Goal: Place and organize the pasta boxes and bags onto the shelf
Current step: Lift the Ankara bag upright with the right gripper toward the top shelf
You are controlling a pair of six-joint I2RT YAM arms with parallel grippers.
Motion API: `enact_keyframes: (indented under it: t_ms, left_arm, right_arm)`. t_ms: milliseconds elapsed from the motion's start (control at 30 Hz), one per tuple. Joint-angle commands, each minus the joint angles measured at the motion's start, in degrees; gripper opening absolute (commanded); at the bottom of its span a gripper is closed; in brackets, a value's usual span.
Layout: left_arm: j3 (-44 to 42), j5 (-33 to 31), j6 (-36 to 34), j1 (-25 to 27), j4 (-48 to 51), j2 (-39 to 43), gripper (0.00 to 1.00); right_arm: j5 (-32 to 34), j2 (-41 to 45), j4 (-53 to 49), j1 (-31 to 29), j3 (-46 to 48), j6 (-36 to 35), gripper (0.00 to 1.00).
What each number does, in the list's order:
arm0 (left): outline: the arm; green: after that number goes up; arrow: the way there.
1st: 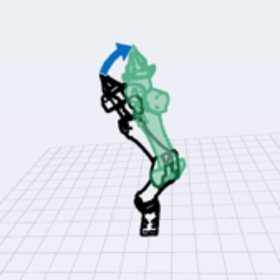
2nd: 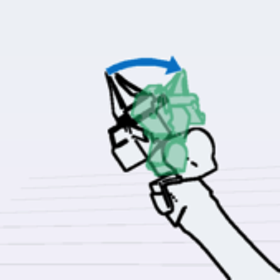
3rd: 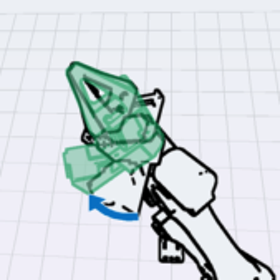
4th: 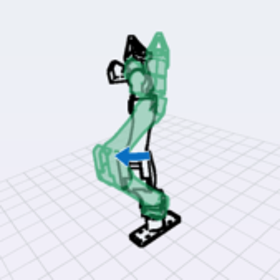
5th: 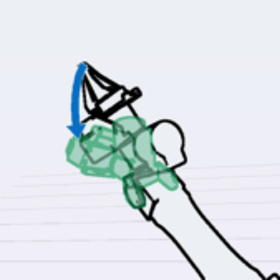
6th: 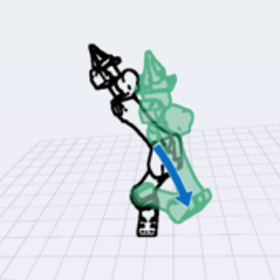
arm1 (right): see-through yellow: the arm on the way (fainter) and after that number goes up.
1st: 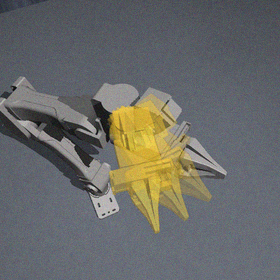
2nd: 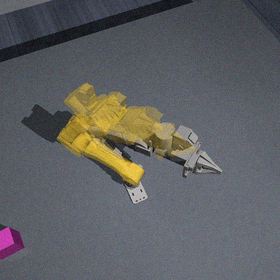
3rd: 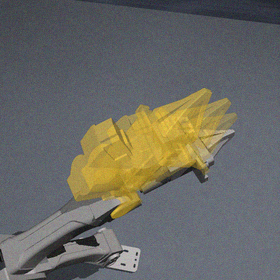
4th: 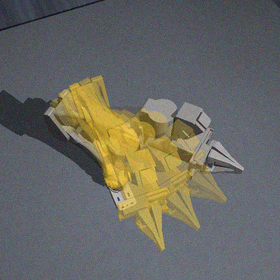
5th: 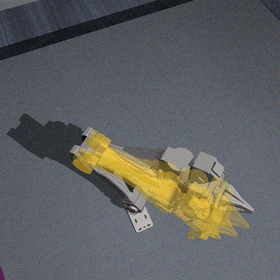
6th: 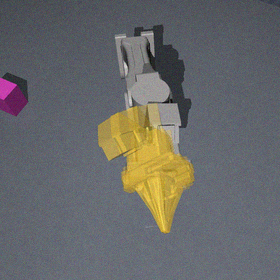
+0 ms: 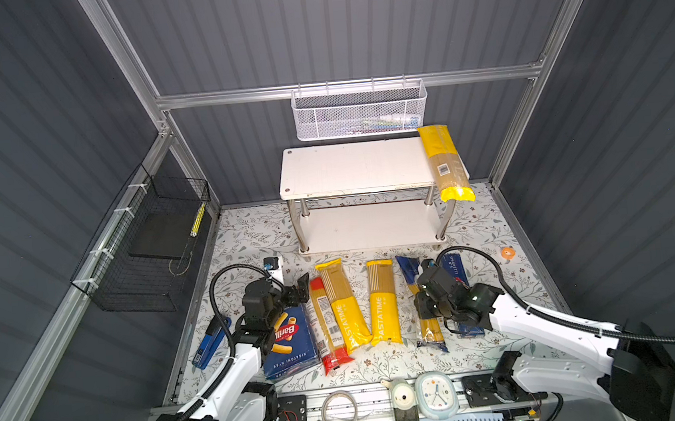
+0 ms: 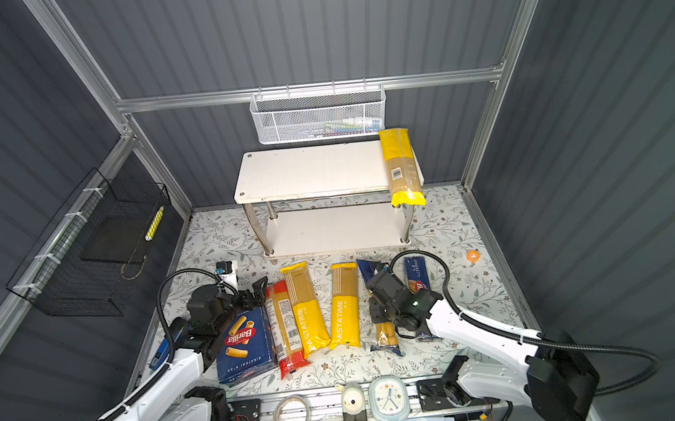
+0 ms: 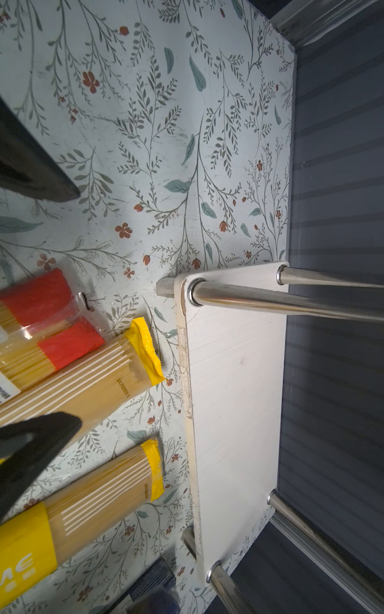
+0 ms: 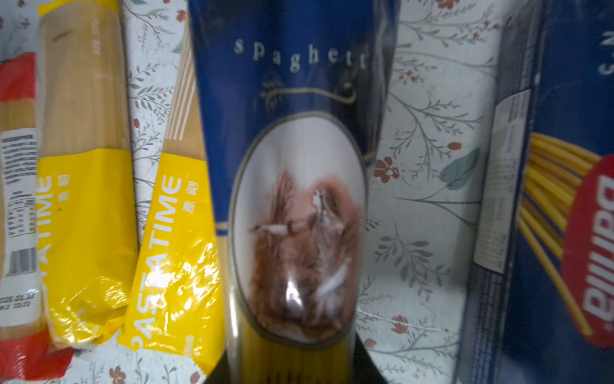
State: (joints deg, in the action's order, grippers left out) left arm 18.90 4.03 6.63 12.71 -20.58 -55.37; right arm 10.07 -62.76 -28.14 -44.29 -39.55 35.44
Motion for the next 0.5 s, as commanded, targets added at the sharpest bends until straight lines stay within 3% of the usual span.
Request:
enact_keyframes:
  t_ms: [0, 467]
  left_arm:
    - [-0.3, -0.3, 0.4, 0.2, 0.9, 1.0, 1.0]
    - [0.2, -0.5, 0.5, 0.2, 0.9, 0.4, 0.99]
  right_arm:
    - [2.0, 4.0, -1.4, -0.6, -7.0, -3.0, 0.09]
    - [1.7, 7.3, -5.9, -1.2, -20.6, -10.2, 0.09]
